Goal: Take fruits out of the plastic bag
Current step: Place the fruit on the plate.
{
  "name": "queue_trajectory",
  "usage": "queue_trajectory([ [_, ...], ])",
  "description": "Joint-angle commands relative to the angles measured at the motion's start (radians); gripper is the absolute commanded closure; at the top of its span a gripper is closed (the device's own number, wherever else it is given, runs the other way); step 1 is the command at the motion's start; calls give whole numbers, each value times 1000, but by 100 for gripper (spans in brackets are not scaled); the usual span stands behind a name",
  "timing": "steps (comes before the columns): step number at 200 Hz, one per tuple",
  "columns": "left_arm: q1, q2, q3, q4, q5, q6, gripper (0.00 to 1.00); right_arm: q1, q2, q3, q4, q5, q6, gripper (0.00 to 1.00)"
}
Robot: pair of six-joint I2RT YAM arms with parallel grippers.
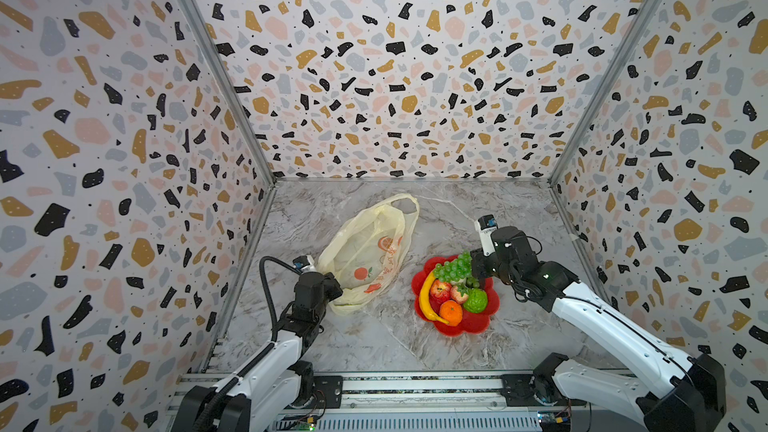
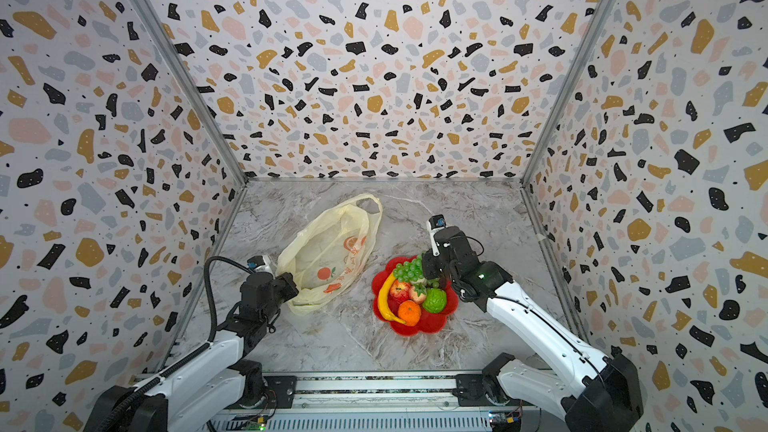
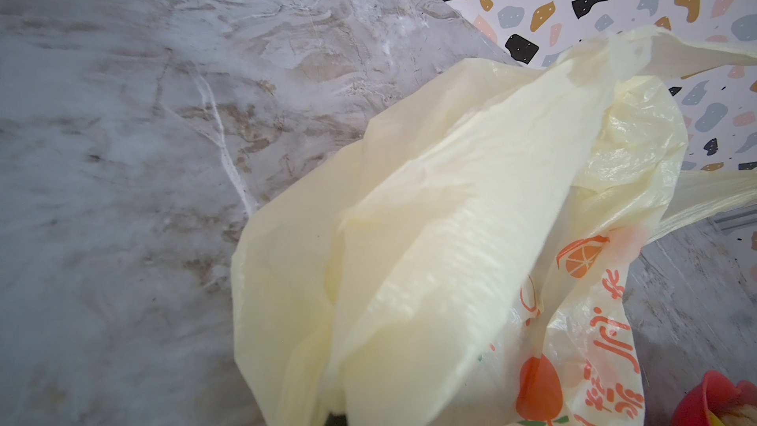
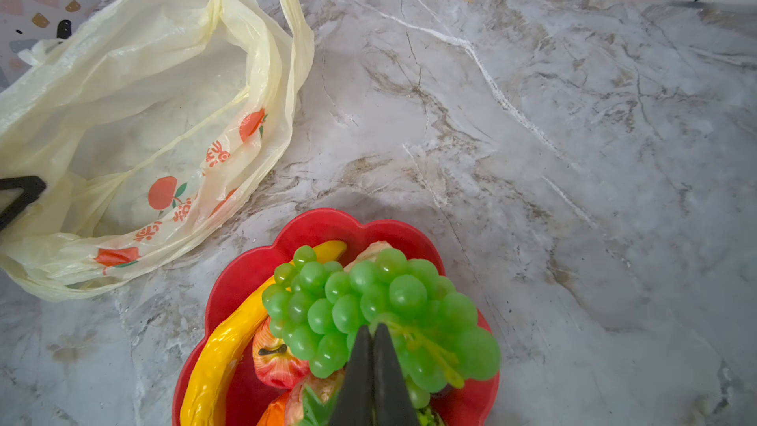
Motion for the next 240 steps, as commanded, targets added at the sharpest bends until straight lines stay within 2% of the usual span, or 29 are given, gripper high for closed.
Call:
queue_trajectory([
  [1,-5,-4,16,34,-8,13,100,-6,-26,-24,-6,-30,24,100],
  [105,-4,-3,16,34,-4,14,100,-26,50,-99,64,-121,33,100],
  [179,-5,3,16,39,-5,13,100,-25,-85,-104,-18,-115,62,100],
  [240,-6,3,16,39,-2,13,100,-25,-14,21,-2,-95,21,100],
])
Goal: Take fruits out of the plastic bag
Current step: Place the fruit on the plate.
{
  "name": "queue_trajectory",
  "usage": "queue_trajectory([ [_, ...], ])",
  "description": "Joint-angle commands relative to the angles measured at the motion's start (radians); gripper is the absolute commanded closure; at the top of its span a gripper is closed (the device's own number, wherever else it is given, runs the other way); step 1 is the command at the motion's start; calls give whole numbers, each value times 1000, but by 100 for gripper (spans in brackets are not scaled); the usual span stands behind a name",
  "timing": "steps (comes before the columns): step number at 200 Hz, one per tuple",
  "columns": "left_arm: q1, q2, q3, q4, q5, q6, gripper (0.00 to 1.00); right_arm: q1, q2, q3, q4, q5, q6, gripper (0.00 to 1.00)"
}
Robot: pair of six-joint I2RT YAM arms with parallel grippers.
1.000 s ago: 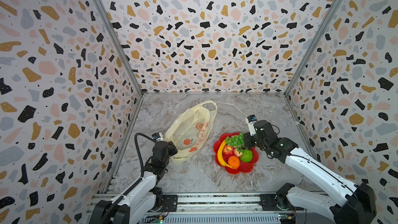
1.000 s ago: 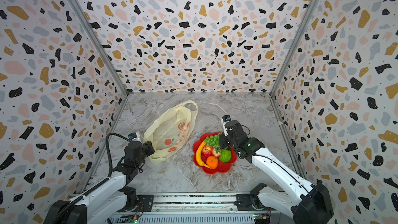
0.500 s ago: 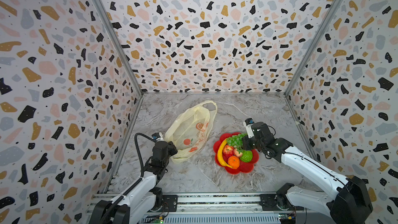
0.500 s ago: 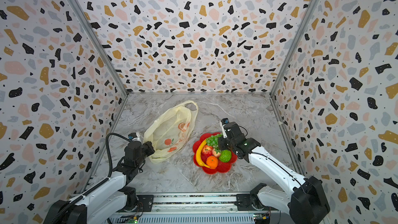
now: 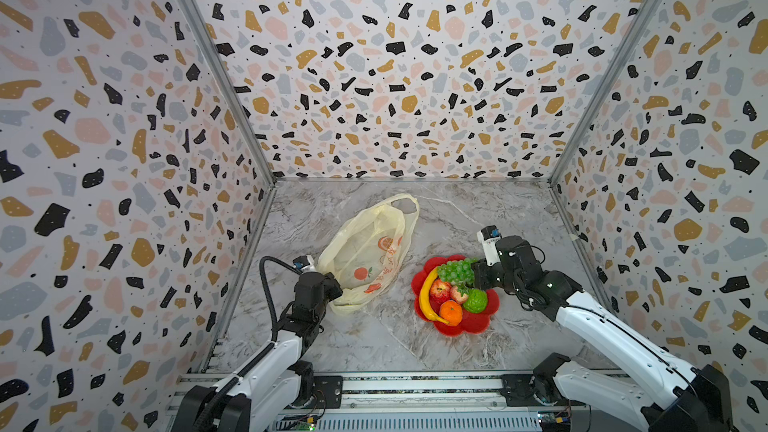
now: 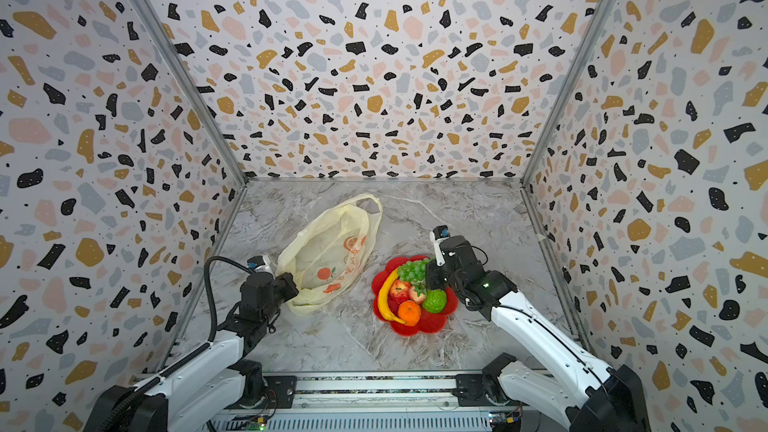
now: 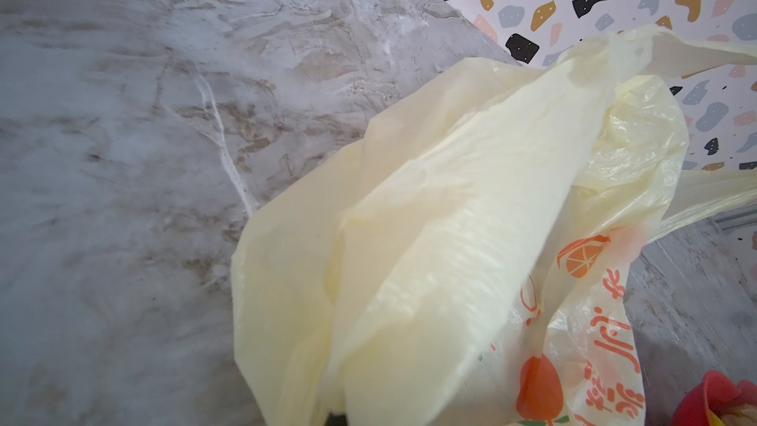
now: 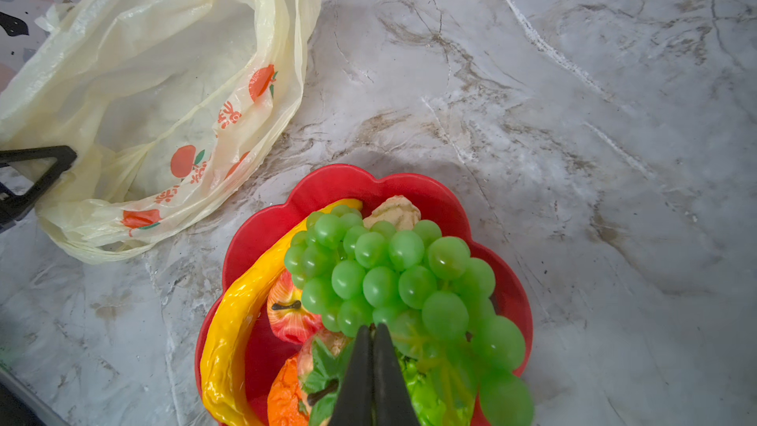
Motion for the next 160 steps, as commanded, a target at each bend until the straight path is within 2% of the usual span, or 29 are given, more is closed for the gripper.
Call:
queue_trajectory([
  [1,-5,1,16,38,-3,13,100,-2,29,88,1,10,-20,100],
  [63,-5,12,17,43,0,14,100,23,56,268,0,-43,-64,100],
  [78,-5,16,17,44,2,14,100,74,54,300,-13,-33,-92,100],
  [113,-5,12,18,43,0,16,100,250,33,348,-75,110,-132,100],
  [160,-5,12,18,43,0,16,100,349,-20,332,-145,163,-110,100],
])
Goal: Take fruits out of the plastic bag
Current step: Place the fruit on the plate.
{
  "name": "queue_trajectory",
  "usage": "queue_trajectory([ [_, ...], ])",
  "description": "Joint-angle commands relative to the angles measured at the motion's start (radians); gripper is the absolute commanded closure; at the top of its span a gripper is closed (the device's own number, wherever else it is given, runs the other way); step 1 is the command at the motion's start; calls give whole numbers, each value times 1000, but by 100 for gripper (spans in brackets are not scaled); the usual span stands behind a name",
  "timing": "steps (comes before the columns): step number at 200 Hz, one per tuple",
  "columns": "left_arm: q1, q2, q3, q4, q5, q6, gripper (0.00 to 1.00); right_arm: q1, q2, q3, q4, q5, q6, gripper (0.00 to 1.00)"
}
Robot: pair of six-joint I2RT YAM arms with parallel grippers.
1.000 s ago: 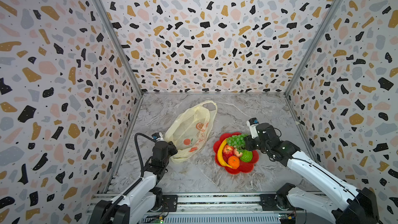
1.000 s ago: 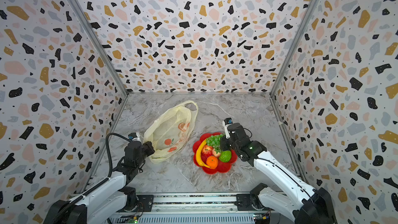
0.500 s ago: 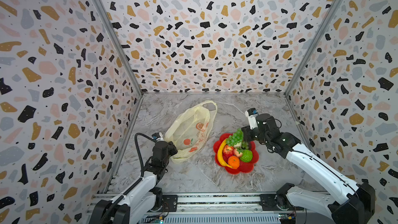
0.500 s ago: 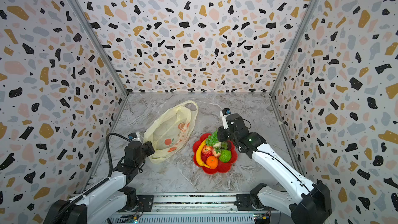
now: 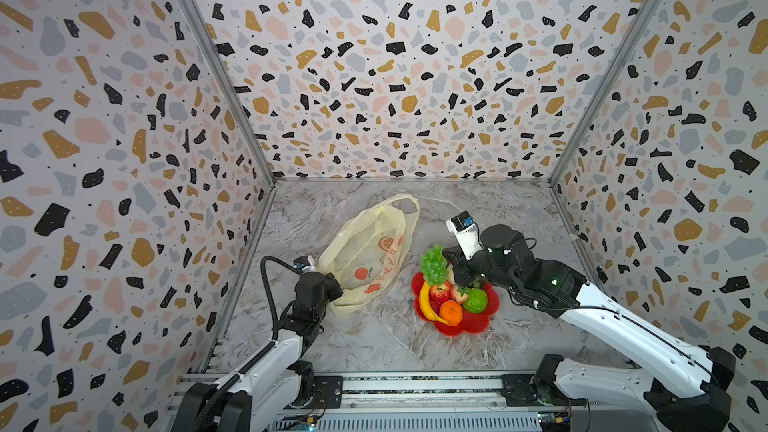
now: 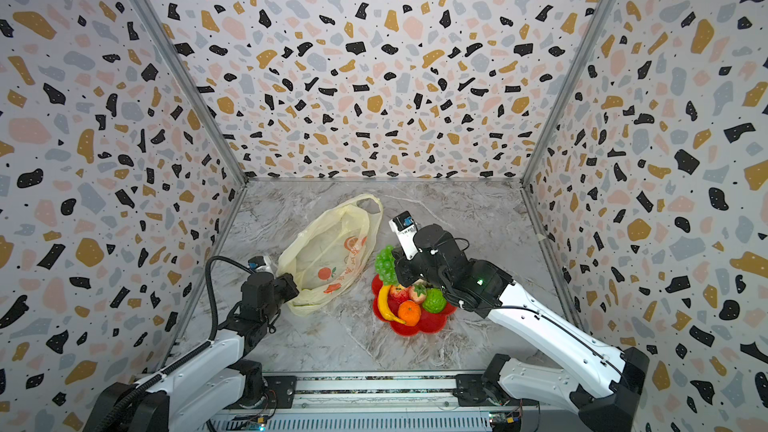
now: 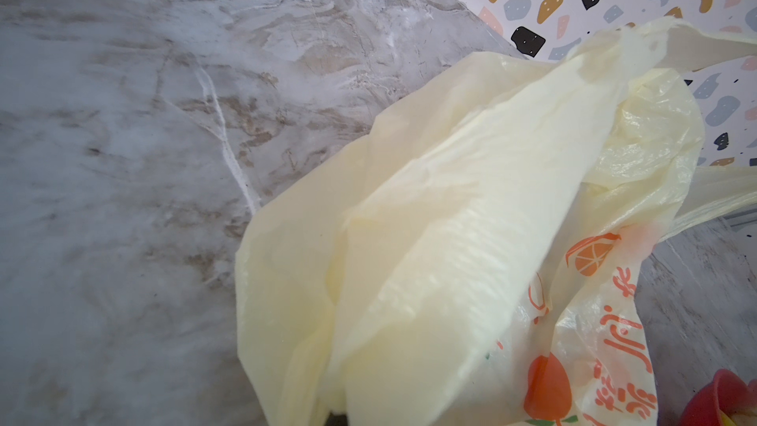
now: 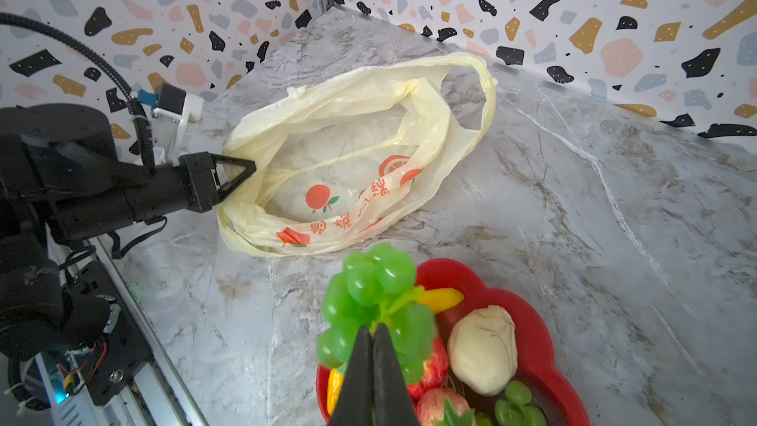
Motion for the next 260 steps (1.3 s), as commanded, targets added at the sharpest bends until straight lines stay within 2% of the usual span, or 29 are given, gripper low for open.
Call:
queue_trajectory([
  [1,-5,-3,18,42,0,13,100,36,-54,21,-57,62,4,100],
  [46,-5,-4,18,40,-2,14,100,95,-126,-68,-140,68,74,100],
  [100,-5,1,18,42,-3,14,100,97,-219,-187,-180,51,152,100],
  [175,-4,8,18,45,-4,14,100,101,-308,-239,-179,-1,190,100],
  [260,-5,0,19,40,-5,14,100,112,-262,-340,-67,-87,196,100],
])
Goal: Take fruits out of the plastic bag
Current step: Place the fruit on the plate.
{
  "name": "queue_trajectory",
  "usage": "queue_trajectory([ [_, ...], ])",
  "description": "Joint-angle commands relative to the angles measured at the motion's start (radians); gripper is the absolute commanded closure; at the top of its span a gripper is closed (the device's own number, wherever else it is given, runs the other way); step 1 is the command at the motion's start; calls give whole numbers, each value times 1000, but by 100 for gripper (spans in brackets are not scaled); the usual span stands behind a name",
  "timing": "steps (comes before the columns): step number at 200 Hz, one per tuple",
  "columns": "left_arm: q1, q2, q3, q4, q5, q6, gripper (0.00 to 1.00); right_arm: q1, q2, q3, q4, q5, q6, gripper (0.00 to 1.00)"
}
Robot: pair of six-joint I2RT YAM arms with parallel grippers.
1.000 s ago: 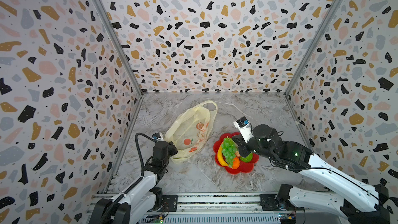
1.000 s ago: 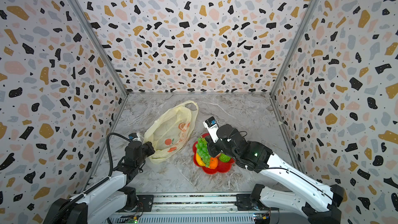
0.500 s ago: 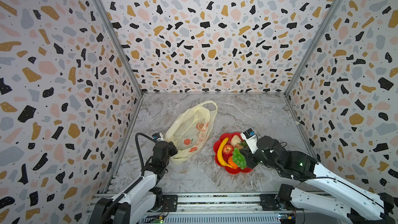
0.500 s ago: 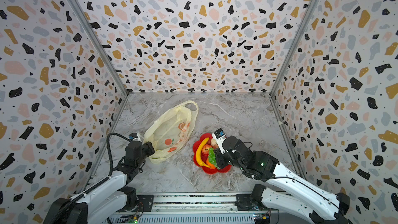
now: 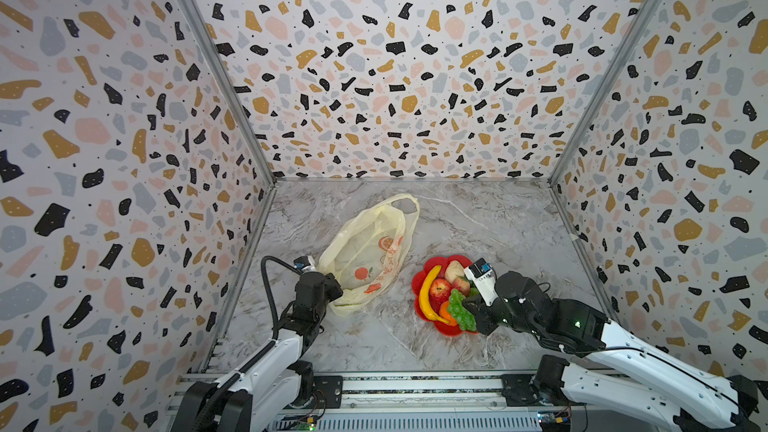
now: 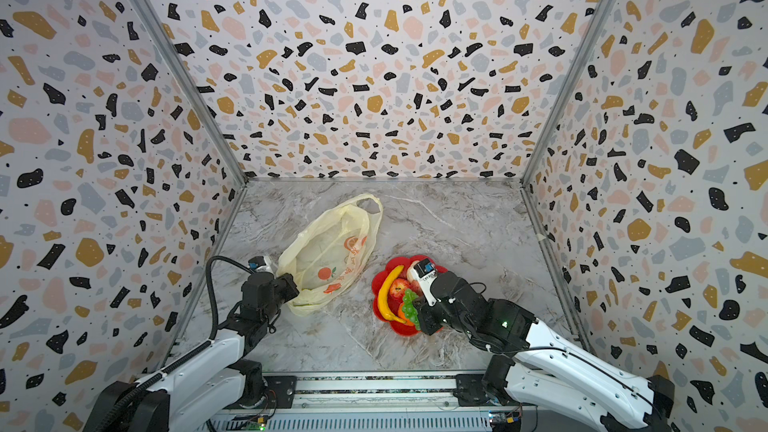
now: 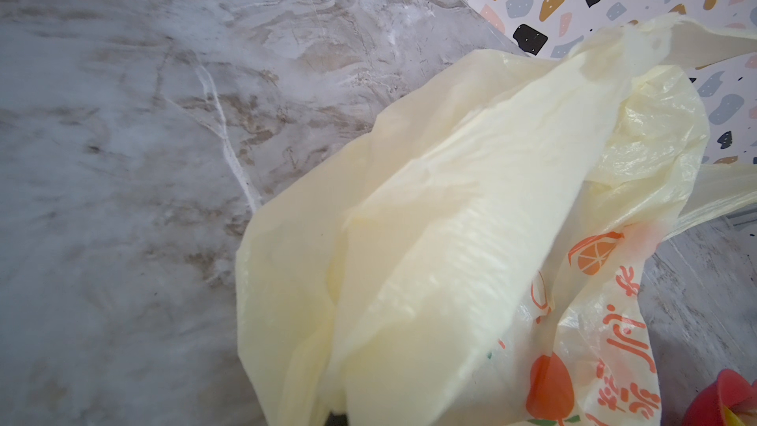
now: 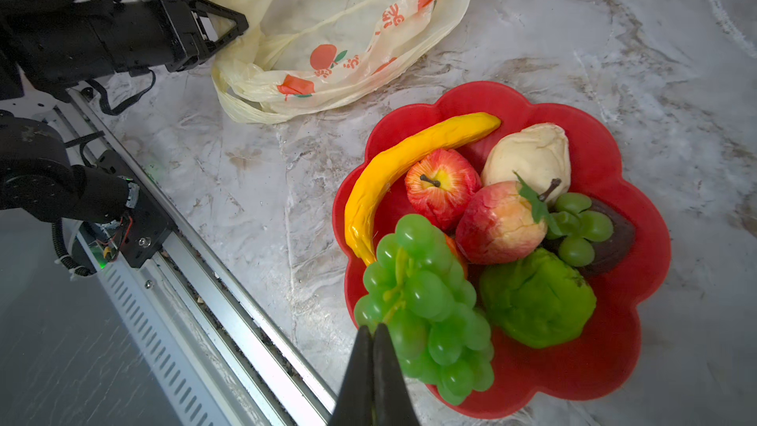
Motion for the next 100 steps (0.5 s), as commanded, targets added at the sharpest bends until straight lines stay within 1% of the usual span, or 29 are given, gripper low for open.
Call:
queue_trajectory([
  [1,-5,-6,19,39,-5,14,100,10,18,-7,66,-33,5,100],
  [43,-5,-7,19,36,-6,14,100,21,66,-25,111,-42,-5,100],
  [73,-5,-5,19,38,-6,14,100,28,117,-32,148,-77,-18,99],
  [100,-4,-4,19,38,-6,14,100,43,155,-39,156,-68,-30,95],
])
